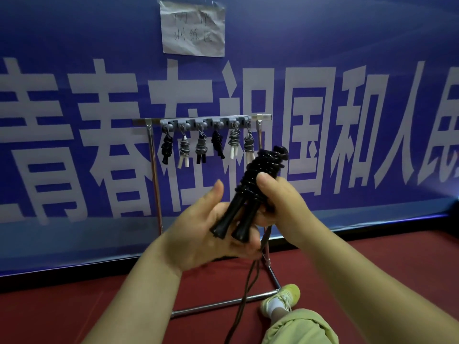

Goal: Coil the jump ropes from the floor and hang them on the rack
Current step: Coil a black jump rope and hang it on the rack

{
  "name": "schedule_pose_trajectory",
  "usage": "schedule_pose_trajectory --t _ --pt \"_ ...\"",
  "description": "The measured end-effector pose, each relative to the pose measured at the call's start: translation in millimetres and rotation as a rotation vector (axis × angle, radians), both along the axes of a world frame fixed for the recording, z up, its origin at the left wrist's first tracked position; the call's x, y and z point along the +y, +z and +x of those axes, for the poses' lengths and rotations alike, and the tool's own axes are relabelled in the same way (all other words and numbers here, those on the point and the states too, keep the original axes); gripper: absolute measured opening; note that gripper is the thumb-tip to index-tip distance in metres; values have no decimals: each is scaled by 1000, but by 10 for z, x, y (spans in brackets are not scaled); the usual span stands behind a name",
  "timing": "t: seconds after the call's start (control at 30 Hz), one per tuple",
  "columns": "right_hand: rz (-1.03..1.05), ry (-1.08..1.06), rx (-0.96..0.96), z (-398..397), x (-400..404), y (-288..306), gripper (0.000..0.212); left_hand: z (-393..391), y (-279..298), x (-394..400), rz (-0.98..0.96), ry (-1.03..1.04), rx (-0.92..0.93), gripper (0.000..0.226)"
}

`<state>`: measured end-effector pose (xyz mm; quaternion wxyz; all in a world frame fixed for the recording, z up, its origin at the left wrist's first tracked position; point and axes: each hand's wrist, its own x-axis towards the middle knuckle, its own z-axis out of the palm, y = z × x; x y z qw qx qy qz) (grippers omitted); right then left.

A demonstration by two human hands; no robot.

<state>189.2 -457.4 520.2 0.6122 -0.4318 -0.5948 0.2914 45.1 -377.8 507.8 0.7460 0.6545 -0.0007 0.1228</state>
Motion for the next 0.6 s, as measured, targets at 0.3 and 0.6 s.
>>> schedule_pose_trajectory --t 0.3,0.6 --pt "25 -297 -333 53 84 -32 41 64 4 -20 -140 278 45 68" --pt "-137 -339 -345 121 286 -179 46 244 -94 -93 241 765 62 57"
